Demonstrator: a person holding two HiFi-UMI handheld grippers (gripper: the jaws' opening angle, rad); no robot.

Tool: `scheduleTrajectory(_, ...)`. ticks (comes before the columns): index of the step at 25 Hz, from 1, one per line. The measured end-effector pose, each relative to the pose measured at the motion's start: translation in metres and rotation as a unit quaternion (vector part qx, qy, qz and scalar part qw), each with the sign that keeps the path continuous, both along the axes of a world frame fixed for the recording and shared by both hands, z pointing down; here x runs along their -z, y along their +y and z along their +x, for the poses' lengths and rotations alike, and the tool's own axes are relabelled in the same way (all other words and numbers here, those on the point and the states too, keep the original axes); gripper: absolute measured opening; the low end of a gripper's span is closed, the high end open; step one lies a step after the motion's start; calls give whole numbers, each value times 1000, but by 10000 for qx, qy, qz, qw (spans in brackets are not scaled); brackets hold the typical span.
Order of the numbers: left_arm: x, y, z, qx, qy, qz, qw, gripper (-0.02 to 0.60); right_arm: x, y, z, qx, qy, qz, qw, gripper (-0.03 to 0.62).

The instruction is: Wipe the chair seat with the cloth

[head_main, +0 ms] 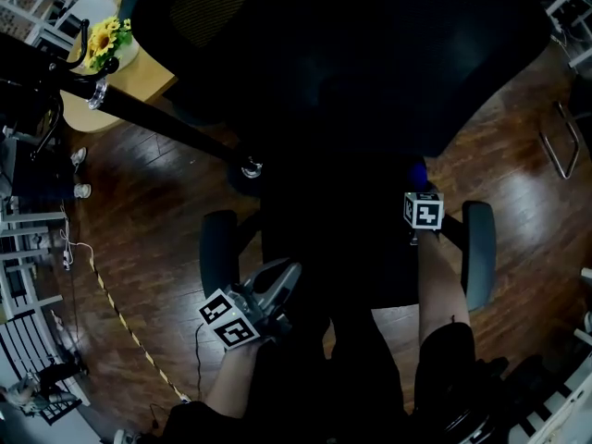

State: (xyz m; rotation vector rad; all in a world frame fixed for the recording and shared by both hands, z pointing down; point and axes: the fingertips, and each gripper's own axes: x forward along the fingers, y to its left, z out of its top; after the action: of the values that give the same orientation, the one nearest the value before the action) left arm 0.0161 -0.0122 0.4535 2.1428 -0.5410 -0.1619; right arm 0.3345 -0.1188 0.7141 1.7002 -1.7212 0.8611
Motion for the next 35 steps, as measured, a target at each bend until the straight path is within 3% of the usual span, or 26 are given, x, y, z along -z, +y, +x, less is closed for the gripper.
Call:
scheduleTrajectory(7, 7, 3, 7, 164, 131, 86, 9997, 2, 3, -6, 10, 8, -278, -27, 9996, 37)
scheduleTrajectory(10, 15, 8, -12, 263, 214, 122, 9994, 2, 12, -12, -12, 63, -252, 54, 9996, 37)
scheduleTrajectory(15, 21, 9, -44, 643, 239, 116, 9976, 2, 7, -41, -135, 1142, -684, 138, 9910, 37)
scheduleTrajectory(20, 26, 12, -70, 1035, 379, 184, 9937, 2, -5, -52, -281, 2197, -1112, 114, 9692, 37)
scheduleTrajectory(23, 24, 21, -87, 1194, 414, 175, 9918, 2, -4, -48, -359, 2576, -1531, 194, 9538, 37)
scheduleTrajectory(26, 26, 27, -97, 1335, 467, 158, 9898, 2, 1, -38, -404, 2811, -1578, 101, 9466, 37)
scheduleTrajectory(30, 27, 31, -103, 1335, 483, 118, 9898, 2, 2, -36, -399, 2664, -1497, 208, 9519, 37)
scheduleTrajectory(35, 14, 23, -97, 1117, 433, 119, 9927, 2, -24, -34, -329, 2175, -1061, 43, 9703, 37)
